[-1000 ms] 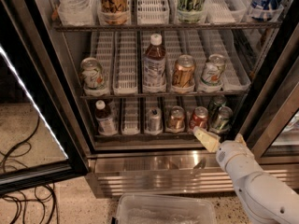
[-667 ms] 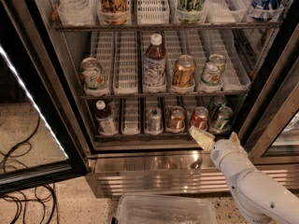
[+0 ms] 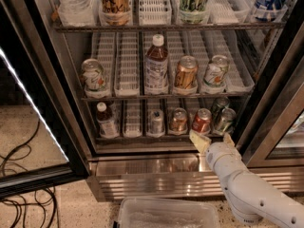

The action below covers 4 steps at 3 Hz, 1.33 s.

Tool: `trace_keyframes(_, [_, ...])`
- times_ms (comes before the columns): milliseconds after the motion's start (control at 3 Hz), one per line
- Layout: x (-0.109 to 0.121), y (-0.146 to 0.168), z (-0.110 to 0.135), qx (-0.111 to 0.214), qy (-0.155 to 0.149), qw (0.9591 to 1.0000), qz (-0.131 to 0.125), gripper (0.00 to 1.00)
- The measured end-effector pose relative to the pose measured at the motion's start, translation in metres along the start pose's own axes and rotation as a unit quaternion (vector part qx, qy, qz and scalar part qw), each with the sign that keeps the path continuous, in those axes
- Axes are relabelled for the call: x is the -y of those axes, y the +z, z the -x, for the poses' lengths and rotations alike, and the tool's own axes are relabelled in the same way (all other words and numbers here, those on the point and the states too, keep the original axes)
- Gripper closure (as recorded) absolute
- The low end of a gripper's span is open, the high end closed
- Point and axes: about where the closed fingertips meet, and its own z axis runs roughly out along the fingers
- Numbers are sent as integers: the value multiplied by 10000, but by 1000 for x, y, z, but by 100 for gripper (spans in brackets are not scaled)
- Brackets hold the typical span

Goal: Pick coke can from bottom shelf of fridge

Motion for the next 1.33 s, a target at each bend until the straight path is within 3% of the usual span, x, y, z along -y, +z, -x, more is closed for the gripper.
trace_keyframes(333, [4,7,-9,-31,-12,9999,-120,22])
trace_keyframes(667, [4,7,-9,-30,-12,9999,-123,3])
trace_keyframes(1333, [2,14,-16,-8,128,9998,-138,0])
